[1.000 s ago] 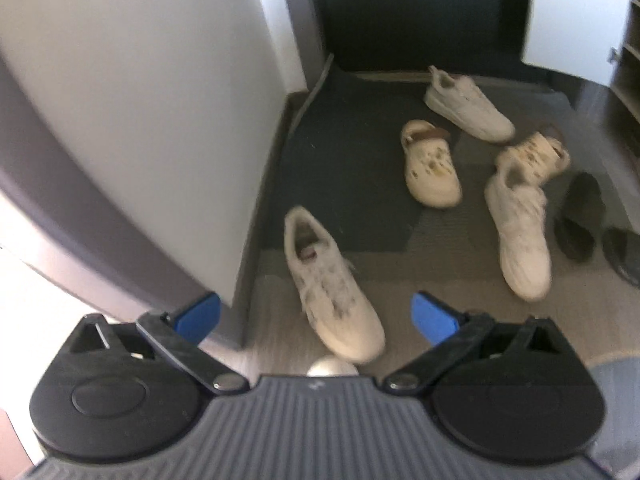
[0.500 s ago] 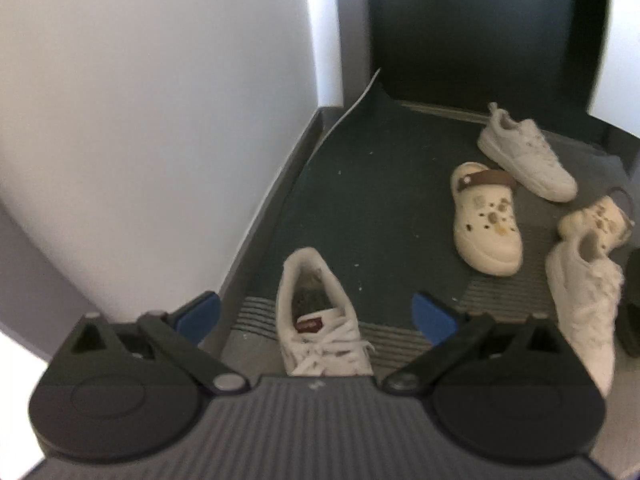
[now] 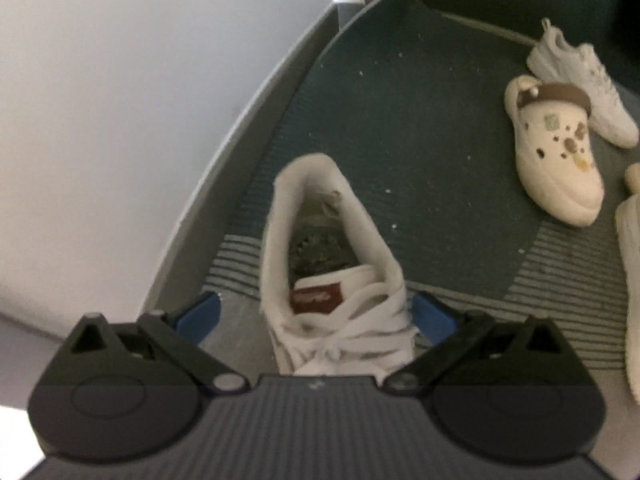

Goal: Organize scattered shoes
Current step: 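Lower the left gripper onto a second white sneaker's heel and grasp, then carry the second sneaker with the left gripper and lower it beside the first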

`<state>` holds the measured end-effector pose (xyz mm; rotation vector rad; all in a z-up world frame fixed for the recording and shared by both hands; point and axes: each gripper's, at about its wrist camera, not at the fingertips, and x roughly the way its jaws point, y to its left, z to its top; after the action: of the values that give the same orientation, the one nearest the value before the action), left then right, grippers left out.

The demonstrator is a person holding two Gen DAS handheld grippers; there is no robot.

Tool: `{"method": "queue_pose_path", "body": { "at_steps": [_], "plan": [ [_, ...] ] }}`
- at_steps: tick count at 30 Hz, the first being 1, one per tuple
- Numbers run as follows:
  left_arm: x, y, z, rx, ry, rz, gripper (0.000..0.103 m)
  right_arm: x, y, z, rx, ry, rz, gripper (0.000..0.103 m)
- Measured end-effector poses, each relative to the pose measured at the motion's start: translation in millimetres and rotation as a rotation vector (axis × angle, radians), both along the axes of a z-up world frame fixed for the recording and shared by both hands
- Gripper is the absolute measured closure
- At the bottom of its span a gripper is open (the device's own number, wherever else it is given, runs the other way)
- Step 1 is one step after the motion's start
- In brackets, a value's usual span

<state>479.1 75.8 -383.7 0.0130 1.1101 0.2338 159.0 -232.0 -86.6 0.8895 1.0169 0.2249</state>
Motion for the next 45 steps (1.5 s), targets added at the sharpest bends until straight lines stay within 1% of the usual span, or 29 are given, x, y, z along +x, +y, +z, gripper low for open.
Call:
{"method": "queue_pose_path", "body": {
  "at_steps": [3, 6, 7, 8, 9, 11, 13, 18, 19, 22, 27, 29, 32, 36, 40, 42, 43, 45],
  "plan": [
    [9, -2, -18, -0.034, 0.053, -0.006, 0.001, 5, -2, -4, 0.009, 0.016, -0.01, 0.0],
    [14, -9, -31, -0.003, 0.087, -0.013, 0.001, 9, -3, -7, 0.014, 0.027, -0.019, 0.0],
    [17, -12, -34, 0.021, 0.094, -0.014, 0.002, 10, -4, -8, 0.019, 0.03, -0.022, 0.0],
    [19, -13, -35, 0.041, 0.095, -0.002, 0.006, 12, -6, -8, 0.025, 0.034, -0.025, 0.0],
    [18, -13, -35, 0.045, 0.091, 0.015, 0.01, 13, -7, -9, 0.029, 0.036, -0.027, 0.0],
    [17, -15, -32, 0.042, 0.08, 0.049, 0.013, 12, -10, -10, 0.028, 0.041, -0.042, 0.0],
    [16, -20, -31, 0.057, 0.078, 0.047, 0.018, 9, -14, -10, 0.023, 0.038, -0.061, 0.0],
    [17, -22, -15, -0.031, 0.098, 0.053, 0.028, 3, -18, 0, -0.002, -0.008, -0.077, 0.0],
    [16, -24, -10, -0.046, 0.099, 0.046, 0.028, 2, -18, 0, -0.003, -0.015, -0.078, 0.0],
    [6, -34, 4, -0.072, 0.103, 0.01, 0.03, -4, -18, 6, -0.001, -0.037, -0.087, 0.0],
    [-18, -50, 22, -0.159, 0.135, -0.03, 0.032, -19, -13, 10, -0.021, -0.063, -0.082, 0.0],
    [-30, -59, 29, -0.17, 0.139, -0.066, 0.036, -24, -12, 10, -0.031, -0.062, -0.083, 0.0],
    [-48, -75, 39, -0.178, 0.157, -0.121, 0.036, -30, -12, 9, -0.047, -0.056, -0.089, 0.0],
    [-65, -96, 42, -0.213, 0.203, -0.172, 0.036, -36, -15, 10, -0.06, -0.062, -0.099, 0.0],
    [-90, -115, 50, -0.257, 0.264, -0.231, 0.037, -41, -18, 13, -0.07, -0.08, -0.104, 0.0],
    [-104, -127, 52, -0.263, 0.283, -0.28, 0.037, -44, -20, 15, -0.065, -0.089, -0.107, 0.0],
    [-111, -135, 50, -0.261, 0.293, -0.311, 0.037, -45, -21, 16, -0.06, -0.094, -0.109, 0.0],
    [-118, -143, 44, -0.253, 0.309, -0.344, 0.036, -46, -23, 18, -0.055, -0.105, -0.109, 0.0]
  ]
}}
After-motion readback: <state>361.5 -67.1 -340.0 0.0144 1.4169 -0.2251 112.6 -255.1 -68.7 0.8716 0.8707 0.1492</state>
